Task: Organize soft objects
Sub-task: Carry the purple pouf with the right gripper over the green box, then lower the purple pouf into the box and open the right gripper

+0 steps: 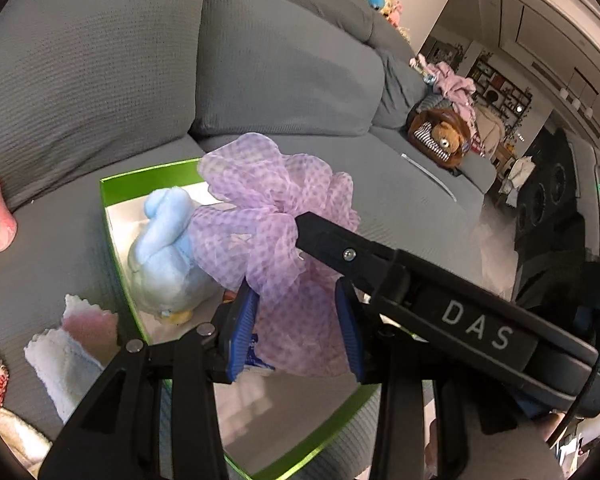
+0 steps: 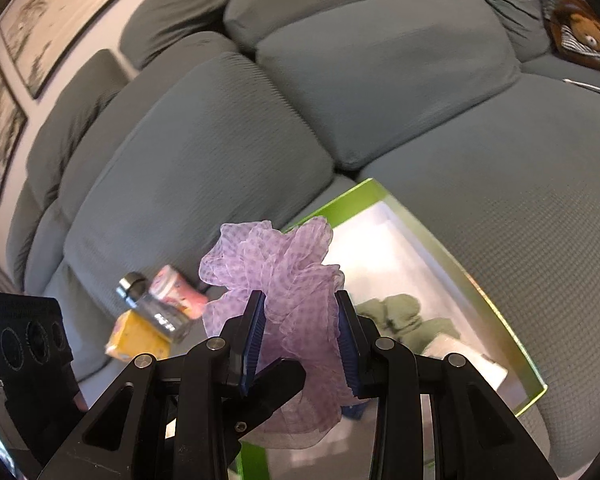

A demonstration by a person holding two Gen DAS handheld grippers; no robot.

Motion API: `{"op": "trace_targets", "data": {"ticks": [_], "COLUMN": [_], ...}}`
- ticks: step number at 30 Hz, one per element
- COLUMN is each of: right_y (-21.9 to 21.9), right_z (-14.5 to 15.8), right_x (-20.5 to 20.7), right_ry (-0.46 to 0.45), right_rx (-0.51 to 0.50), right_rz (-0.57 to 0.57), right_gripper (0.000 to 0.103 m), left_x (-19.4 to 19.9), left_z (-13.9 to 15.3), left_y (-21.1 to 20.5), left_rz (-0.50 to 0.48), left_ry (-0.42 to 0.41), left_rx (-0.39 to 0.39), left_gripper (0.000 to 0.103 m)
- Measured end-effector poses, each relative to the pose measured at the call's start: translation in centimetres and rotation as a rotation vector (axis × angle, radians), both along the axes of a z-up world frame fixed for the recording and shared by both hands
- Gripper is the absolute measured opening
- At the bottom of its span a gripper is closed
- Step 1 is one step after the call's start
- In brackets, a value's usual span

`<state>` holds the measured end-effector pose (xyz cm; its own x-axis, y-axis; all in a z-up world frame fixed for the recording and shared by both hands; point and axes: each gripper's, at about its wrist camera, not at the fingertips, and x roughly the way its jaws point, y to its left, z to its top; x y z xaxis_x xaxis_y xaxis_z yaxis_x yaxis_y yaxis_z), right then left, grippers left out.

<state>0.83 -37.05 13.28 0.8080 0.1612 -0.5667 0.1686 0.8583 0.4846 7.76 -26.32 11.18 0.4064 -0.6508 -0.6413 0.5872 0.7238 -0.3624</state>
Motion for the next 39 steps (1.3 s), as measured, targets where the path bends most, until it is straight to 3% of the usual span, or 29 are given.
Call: {"op": "trace_targets", "data": {"ticks": [11,19,24,25,27,29,30,34,39], "right_y": [-2.5,-2.8,-2.6,-2.5,-2.0,-1.4,-1.0,0.8,3.4], "right_z": [-3.0,-3.0,-2.5,-2.3,-1.4,-0.3,0.3,2.4,3.8], "right_x": [2.1,2.0,1.8,1.7,1.2,0.4,0.0,-1.2,-1.7], "right_ry": [0.101,0.110,0.085,0.076,0.040,-0.024,-0.059,-0.160,-0.221], "right_rx": [0.047,0.009,-0.012,-0.026,-0.067,-0.098,-0.109,-0.144,-0.126], "right_rz": [-0.080,-0.132,-0.148,-0.152,-0.161,-0.162,-0.156,-0.122,-0.042], "right_gripper": [0.037,0.037,0.038,0.041,0.066,0.080,0.084,0.090,0.093], "left_x": [2.2,2.6,2.0,1.8,1.6,1.0,0.6,-1.8,-4.4], "left_z": [-2.0,-2.3,-1.3,-1.0,-0.5,0.2,0.5,2.0,3.3], "left_y": [-1.6,-1.9,-0.7,-0.3,0.4,1.6,2.2,6.0,12.3], "left_rz": [0.039,0.081,0.102,0.111,0.122,0.132,0.139,0.203,0.340], "left_ry": [0.071,0.091,0.065,0.062,0.057,0.046,0.038,-0.025,-0.074], "left_rx": [0.083,0.101,0.104,0.098,0.084,0.073,0.071,0.087,0.087], "left_gripper": [0.037,0.037,0.042,0.044,0.053,0.073,0.081,0.087,0.088]}}
